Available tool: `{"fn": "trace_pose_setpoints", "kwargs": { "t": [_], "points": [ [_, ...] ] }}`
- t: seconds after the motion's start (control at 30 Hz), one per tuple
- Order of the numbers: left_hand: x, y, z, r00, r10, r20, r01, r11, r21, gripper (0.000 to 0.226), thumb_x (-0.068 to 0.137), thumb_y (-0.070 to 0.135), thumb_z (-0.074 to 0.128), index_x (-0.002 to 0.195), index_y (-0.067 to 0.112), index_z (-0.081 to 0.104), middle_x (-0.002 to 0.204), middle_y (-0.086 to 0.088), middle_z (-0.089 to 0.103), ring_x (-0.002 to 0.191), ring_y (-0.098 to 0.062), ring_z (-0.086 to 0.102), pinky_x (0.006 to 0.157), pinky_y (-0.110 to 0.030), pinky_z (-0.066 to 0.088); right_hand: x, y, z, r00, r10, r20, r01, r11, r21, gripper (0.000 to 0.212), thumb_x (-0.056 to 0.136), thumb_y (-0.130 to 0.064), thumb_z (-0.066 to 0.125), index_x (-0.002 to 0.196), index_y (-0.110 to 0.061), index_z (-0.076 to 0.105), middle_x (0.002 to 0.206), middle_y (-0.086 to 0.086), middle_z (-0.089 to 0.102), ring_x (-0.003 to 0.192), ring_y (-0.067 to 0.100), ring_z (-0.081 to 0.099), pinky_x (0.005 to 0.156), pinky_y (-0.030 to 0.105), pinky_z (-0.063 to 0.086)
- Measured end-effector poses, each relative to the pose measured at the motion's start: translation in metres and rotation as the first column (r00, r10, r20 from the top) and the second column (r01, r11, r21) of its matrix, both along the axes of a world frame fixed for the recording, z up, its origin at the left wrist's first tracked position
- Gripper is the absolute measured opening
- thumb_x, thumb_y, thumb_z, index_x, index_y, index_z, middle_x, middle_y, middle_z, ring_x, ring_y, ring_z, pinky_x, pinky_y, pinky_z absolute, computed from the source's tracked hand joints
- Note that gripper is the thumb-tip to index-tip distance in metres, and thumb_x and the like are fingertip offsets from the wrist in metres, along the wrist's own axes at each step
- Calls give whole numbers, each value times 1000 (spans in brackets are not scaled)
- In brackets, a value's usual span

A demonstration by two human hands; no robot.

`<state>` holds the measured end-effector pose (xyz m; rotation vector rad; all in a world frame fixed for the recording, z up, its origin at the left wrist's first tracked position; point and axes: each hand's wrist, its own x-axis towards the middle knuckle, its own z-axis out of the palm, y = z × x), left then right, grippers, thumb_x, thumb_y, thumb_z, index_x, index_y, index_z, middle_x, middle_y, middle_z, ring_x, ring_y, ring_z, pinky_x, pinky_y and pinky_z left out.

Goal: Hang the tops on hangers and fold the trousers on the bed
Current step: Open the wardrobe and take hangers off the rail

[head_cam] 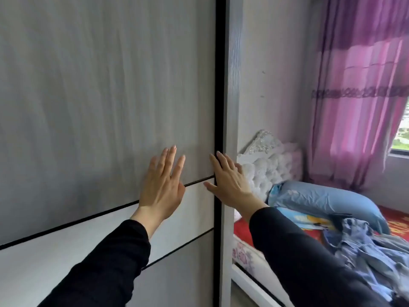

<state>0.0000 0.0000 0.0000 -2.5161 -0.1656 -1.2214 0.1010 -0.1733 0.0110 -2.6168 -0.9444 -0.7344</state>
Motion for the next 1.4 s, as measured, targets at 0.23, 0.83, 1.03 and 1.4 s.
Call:
{"fn": "trace_pose_setpoints", "kwargs": {
  "t": [0.23, 0.83, 1.03, 1.4],
  "points": [
    [15, 38, -23, 950, 259, 175, -289, 942, 172, 68, 97, 46, 27, 152, 6, 20, 159, -15, 13, 147, -26, 11, 118, -42, 17, 62, 42, 11, 819, 369, 440, -266, 923, -280, 113, 77, -69, 58, 153, -19, -9, 159, 9, -14, 147, 24, -10, 121, 40, 5],
    [-6, 74, -26, 904, 325, 278, -416, 821, 390, 71, 97, 52, 41, 152, 10, 25, 158, -10, 21, 147, -22, 15, 118, -38, 17, 87, 65, 6, 631, 562, 534, -515, 819, -254, 112, 70, -63, 71, 154, -14, 17, 160, 19, 8, 147, 35, 5, 117, 46, 5],
    [-37, 90, -25, 897, 360, 255, -437, 808, 397, 71, 98, 52, 36, 154, 12, 17, 162, -8, 5, 149, -21, 9, 119, -38, 15, 62, 82, 5, 587, 594, 551, -567, 786, -244, 108, 71, -61, 72, 154, -14, 21, 159, 16, 8, 147, 35, 6, 116, 48, 5],
    [-139, 128, -23, 884, 434, 175, -468, 827, 312, 68, 99, 47, 33, 153, 11, 13, 162, -8, 4, 149, -22, 6, 120, -38, 12, -27, 139, 6, 502, 656, 564, -658, 713, -243, 105, 67, -57, 78, 150, -15, 32, 157, 17, 22, 145, 38, 17, 116, 48, 10]
  ]
}}
